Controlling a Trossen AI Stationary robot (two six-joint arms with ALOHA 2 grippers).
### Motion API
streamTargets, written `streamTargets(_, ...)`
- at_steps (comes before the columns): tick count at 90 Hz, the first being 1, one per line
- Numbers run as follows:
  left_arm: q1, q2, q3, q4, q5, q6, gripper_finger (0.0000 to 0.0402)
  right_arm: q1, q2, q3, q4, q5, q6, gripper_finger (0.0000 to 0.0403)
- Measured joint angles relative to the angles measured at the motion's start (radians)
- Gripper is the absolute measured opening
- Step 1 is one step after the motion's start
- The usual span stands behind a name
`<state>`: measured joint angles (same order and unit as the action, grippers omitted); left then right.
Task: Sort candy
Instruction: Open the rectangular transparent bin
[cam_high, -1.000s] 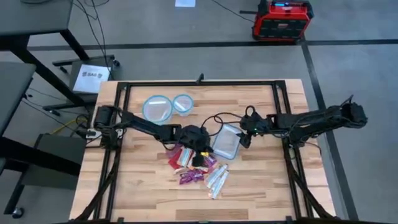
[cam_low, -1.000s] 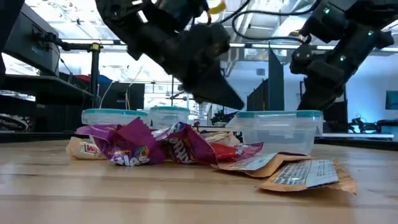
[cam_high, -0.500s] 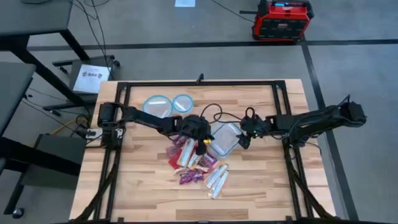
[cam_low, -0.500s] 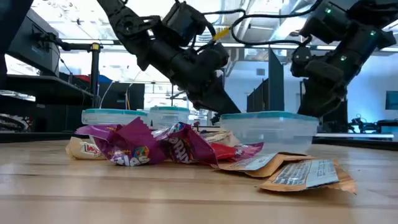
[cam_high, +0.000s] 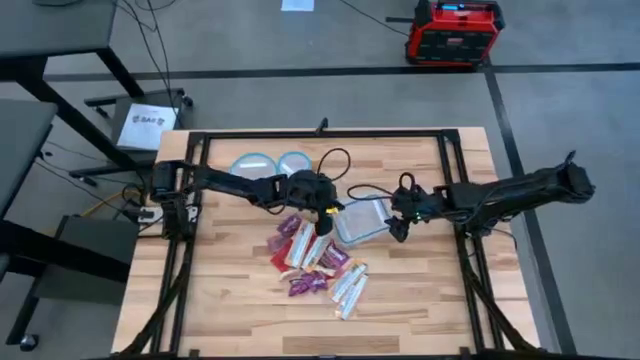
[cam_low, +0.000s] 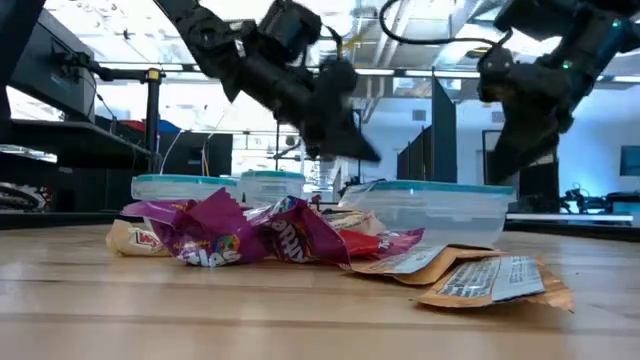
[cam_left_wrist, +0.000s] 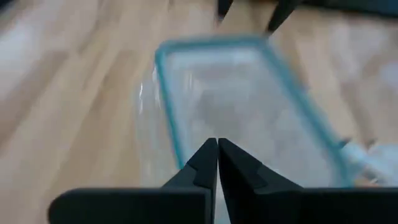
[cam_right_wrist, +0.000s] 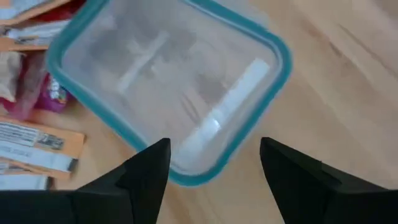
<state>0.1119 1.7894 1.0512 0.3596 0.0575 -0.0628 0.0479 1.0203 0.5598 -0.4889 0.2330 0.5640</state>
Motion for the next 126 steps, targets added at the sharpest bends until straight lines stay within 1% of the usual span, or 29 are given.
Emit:
streamTargets(9,-0.026,-0.025,0.000,-0.001,0.001,0.001,0.0000,0.006,0.000,-0.003,0.003,0.033,0.000,0.0234)
streamTargets(16,-0.051,-0.023,0.000,-0.008,0.002,0.003,0.0000,0.003,0.012,-0.026,0.041,0.035,0.001,0.0234)
streamTargets(33,-0.087,0.054,0.000,-0.007,0.007,0.005,0.0000,0.002,0.059,-0.066,0.128,0.041,0.023,0.0234)
streamTargets(48,-0.061,0.116,0.000,0.011,0.010,0.014,0.0000,0.002,0.066,-0.086,0.145,0.042,0.068,0.0234)
streamTargets(65,-0.011,0.127,0.002,0.034,0.002,0.024,0.0000,0.030,0.062,-0.089,0.149,0.031,0.091,0.0234)
streamTargets(78,0.007,0.122,0.004,0.046,0.006,0.015,0.0000,0.065,0.022,-0.089,0.145,0.030,0.101,0.0234)
streamTargets(91,-0.003,0.122,0.041,0.048,0.053,0.021,0.0000,0.129,-0.038,-0.089,0.146,0.030,0.122,0.0234)
streamTargets(96,-0.012,0.122,0.056,0.048,0.072,0.033,0.0000,0.166,-0.059,-0.089,0.146,0.030,0.141,0.0234)
streamTargets(107,-0.031,0.122,0.093,0.030,0.078,0.072,0.0000,0.269,-0.081,-0.089,0.146,0.037,0.197,0.0234)
streamTargets(126,-0.039,0.122,0.142,-0.042,0.077,0.130,0.0000,0.447,-0.041,-0.089,0.146,0.170,0.326,0.0234)
